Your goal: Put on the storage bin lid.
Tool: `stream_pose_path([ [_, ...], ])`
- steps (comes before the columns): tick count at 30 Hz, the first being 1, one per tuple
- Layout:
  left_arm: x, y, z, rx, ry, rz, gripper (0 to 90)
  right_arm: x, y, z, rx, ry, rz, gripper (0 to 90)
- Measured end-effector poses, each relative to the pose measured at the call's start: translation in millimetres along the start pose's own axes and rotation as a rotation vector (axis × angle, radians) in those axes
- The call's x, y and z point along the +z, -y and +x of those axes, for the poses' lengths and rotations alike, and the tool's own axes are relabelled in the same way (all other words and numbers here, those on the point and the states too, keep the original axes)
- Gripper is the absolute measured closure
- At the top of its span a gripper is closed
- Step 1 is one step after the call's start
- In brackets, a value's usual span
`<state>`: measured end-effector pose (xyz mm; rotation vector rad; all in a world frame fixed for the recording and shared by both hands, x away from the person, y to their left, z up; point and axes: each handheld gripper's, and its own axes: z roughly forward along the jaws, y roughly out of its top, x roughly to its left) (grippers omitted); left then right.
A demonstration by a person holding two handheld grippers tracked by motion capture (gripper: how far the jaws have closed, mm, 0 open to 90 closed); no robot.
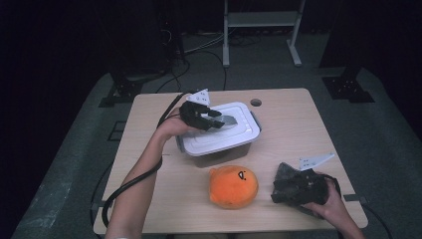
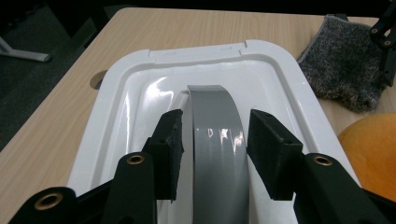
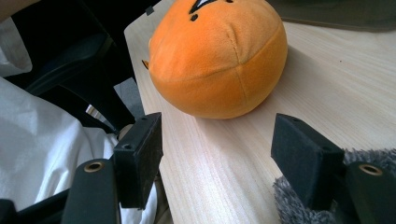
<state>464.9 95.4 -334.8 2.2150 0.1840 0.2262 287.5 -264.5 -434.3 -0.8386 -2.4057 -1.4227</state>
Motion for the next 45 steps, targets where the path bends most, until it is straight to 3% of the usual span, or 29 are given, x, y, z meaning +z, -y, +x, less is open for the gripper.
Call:
stream_pose_path([
  [10,1.1,-2.0,-1.4,0.019,-0.02,0.014,65.2,0.0,0.0,0.5,0.001,-0.003,0.0,32.8],
  [45,-10.7,-6.2,-3.3,0.033,-0.06,0.028,66.4,0.8,0.5,-0.8,0.004,-0.003,0.004,32.8],
])
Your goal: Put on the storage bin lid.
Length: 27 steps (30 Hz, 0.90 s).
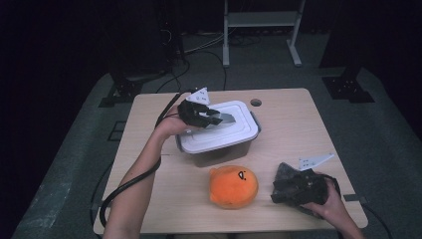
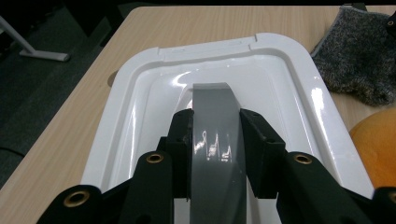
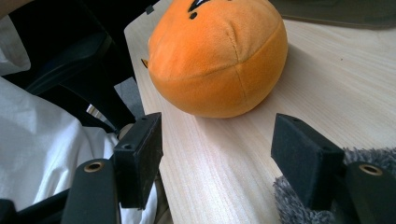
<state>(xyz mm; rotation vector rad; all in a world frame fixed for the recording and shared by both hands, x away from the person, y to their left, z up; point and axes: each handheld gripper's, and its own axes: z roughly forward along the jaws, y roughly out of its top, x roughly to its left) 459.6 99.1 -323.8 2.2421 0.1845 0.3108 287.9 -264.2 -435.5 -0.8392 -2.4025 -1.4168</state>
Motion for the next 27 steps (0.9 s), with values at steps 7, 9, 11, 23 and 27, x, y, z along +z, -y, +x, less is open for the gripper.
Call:
stream_pose_path([
  [7,-9.9,2.6,-0.3,0.0,-0.014,0.008,66.4,0.8,-0.6,0.4,-0.003,0.001,0.003,32.8],
  [9,-12.5,3.6,-0.7,0.0,-0.017,0.006,66.4,1.2,-0.6,0.5,-0.002,0.001,0.004,32.8],
  [11,-15.5,4.5,-1.4,0.0,-0.021,0.005,66.4,1.6,-0.8,0.6,-0.003,0.001,0.005,32.8],
  [23,-34.0,8.7,-7.2,-0.001,-0.03,0.01,66.4,2.6,-1.1,0.8,-0.004,0.003,0.007,32.7],
  [27,-40.0,11.2,-9.1,0.004,-0.036,0.017,66.4,2.8,-0.9,1.0,-0.002,0.003,0.007,32.8],
])
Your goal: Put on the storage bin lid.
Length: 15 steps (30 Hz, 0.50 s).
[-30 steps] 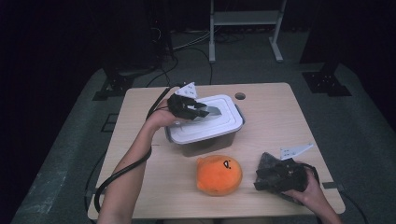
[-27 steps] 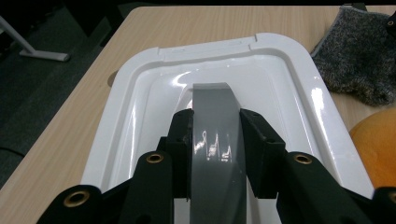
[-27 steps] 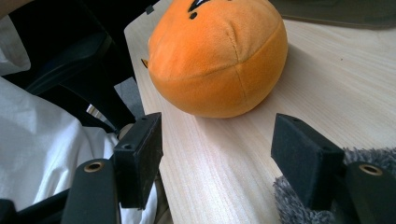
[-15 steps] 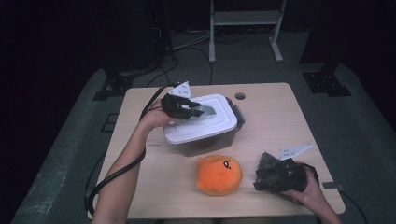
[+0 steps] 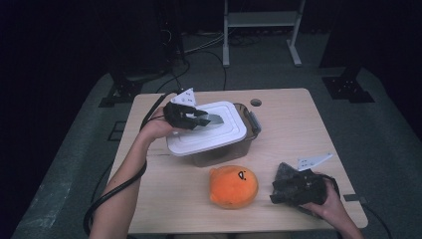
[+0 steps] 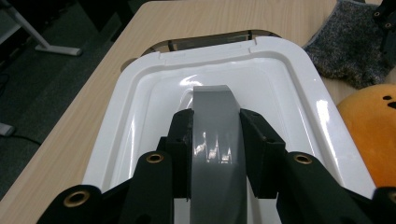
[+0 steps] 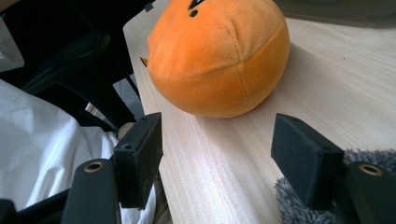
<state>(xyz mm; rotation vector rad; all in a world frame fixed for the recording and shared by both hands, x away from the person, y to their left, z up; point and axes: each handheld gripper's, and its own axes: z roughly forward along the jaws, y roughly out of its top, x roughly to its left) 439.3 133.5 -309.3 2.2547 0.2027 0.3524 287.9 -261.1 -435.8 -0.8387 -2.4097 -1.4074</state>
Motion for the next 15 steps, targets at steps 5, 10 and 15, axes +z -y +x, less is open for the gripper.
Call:
stream_pose_path([
  [5,-10.7,5.5,-3.1,-0.015,-0.004,-0.016,66.4,-0.2,-0.3,-0.4,-0.004,0.0,-0.002,32.8],
  [10,-22.2,13.8,-6.1,-0.017,-0.02,-0.015,66.4,0.8,-0.4,0.1,-0.001,0.0,0.005,32.8],
  [15,-35.8,24.0,-8.6,-0.033,-0.039,-0.036,66.4,1.0,-1.1,-0.5,-0.003,0.002,0.006,32.8],
])
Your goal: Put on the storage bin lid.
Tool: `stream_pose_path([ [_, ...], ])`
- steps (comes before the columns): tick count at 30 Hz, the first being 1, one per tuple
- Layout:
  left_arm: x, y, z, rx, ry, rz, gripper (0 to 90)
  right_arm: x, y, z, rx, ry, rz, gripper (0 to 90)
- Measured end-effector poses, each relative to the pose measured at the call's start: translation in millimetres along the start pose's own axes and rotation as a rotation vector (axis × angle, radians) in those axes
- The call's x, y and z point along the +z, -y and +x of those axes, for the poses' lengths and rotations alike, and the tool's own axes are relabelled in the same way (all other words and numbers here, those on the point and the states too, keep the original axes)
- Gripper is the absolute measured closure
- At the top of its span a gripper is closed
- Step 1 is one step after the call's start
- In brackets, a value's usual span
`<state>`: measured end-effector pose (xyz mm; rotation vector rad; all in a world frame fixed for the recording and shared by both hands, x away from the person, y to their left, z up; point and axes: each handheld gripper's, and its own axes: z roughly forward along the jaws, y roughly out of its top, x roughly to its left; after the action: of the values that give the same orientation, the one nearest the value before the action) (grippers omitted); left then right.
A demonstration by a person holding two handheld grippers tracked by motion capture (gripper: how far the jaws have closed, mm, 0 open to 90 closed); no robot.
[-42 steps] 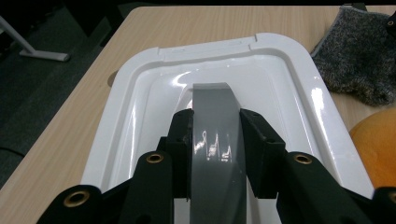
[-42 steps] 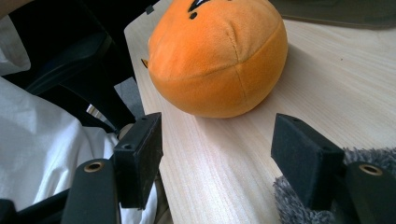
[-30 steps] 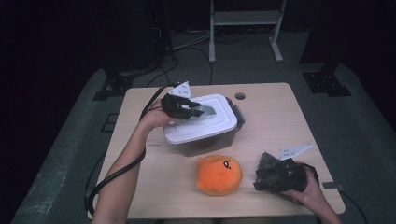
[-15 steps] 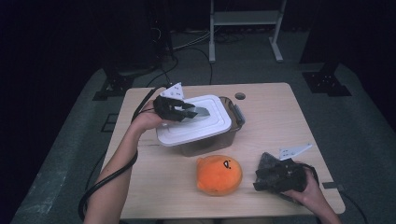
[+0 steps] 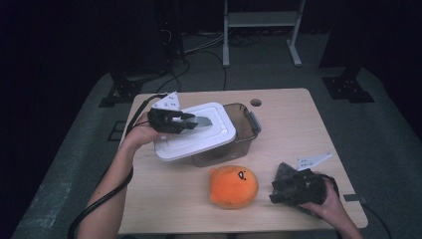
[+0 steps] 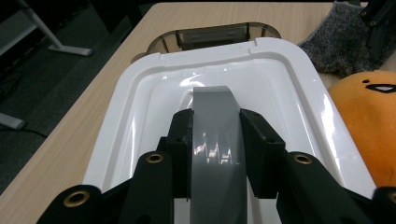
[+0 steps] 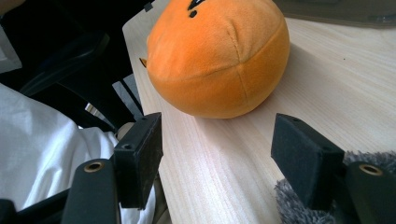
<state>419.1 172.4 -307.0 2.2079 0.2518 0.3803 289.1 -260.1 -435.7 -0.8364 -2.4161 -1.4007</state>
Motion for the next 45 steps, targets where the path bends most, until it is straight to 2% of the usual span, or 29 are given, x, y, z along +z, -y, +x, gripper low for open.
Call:
stream_pose_path([
  [11,-27.9,24.1,-3.5,-0.036,-0.043,-0.002,66.4,1.8,-0.3,-1.2,0.006,0.002,0.004,32.8],
  [18,-45.7,32.4,-7.5,-0.051,-0.072,-0.013,66.4,2.7,-0.3,-0.9,0.006,0.002,0.005,32.8],
  [23,-59.3,38.8,-10.8,-0.055,-0.092,-0.017,66.4,2.6,-0.1,-0.1,0.004,0.001,0.005,32.8],
  [45,-99.3,67.3,-29.2,-0.068,-0.141,-0.032,66.4,2.8,-0.3,0.7,0.004,0.007,0.009,32.8],
])
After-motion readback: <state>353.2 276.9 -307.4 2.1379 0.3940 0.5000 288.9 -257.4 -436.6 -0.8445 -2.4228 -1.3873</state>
